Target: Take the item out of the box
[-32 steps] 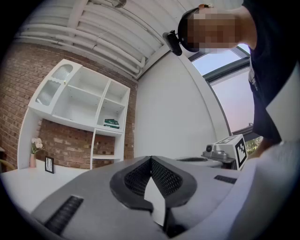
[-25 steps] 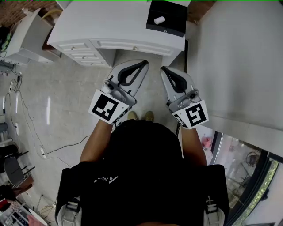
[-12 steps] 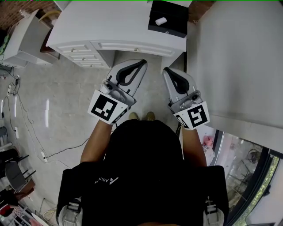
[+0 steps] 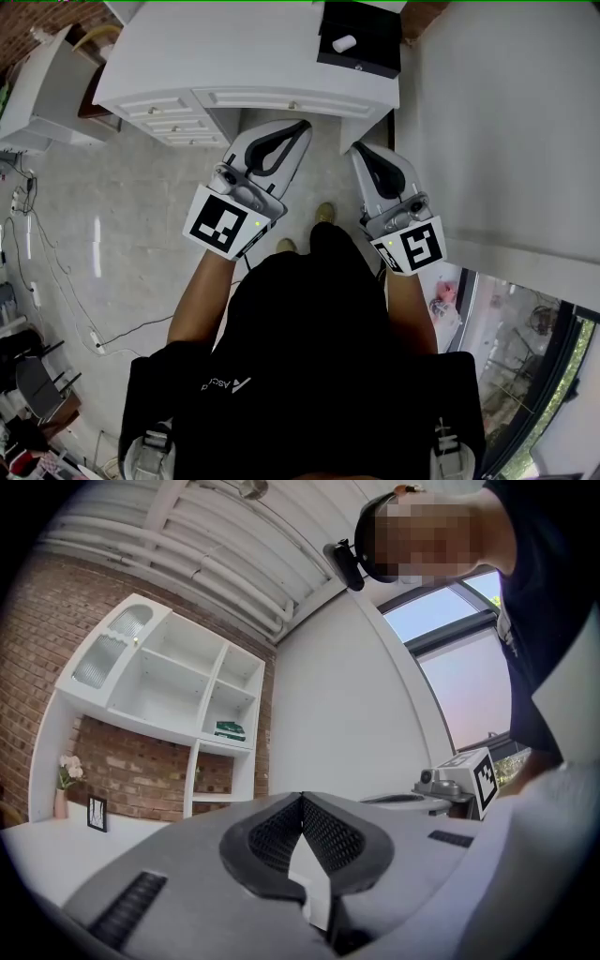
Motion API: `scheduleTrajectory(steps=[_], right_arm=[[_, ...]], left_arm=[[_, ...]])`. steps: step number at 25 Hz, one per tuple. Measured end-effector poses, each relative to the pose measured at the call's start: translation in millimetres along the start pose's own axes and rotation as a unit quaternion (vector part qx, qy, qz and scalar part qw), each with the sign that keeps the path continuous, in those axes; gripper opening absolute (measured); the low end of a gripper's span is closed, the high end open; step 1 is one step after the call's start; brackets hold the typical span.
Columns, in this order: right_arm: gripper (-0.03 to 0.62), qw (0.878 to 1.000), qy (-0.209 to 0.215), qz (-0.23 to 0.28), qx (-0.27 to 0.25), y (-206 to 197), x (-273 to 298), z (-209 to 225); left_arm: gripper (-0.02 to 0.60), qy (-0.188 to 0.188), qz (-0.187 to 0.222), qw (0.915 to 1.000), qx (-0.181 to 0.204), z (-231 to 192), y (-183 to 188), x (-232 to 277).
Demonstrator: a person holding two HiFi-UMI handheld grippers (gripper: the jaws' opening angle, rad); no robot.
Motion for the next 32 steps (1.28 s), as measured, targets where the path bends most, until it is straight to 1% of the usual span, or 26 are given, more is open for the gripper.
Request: scheduleTrajectory(steps=[4, 7, 13, 18, 22, 32], right_arm=[[0.002, 1.0, -0.002, 0.0, -0.005, -1.8, 8.6, 6.8], [0.002, 1.0, -0.006, 0.001, -0.004, -9.4, 14.4, 20.2], [0.002, 1.0, -0.011, 0.009, 0.0, -32.0, 36.6, 66.2], [0.002, 1.0, -0.011, 0.004, -0.016, -45.4, 62.3, 119.0], [0.002, 1.0, -0.009, 0.002, -0.013, -59.7, 82.1, 168.7], [0.002, 1.0, 0.009, -0.008, 0.0, -105.2, 116.6, 285.2]], left_arm=[[-0.001, -0.001, -0.005, 1.0, 0.001, -11.8, -3.5, 6.1], [0.0, -0.005, 0.002, 1.0, 0.003, -19.2, -4.6, 20.9], [-0.001, 0.002, -0.025, 0.9996, 0.013, -49.5, -25.3, 58.9], [0.0, 0.005, -0.031, 0.9994, 0.011, -78.8, -30.6, 109.0], [-0.001, 0.014, -0.047, 0.9987, 0.011, -105.3, -44.0, 154.9], [0.0, 0.043, -0.107, 0.993, 0.023, -153.8, -81.1, 265.2]])
Point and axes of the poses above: the fingertips, and each gripper's own axes: x forward along the fingers, z to its right, y out of its top, the point moved 8 cm from there along -x, backward along the fingers, and after that the axes turned 5 degrees about -x, right-handed, at the moved point
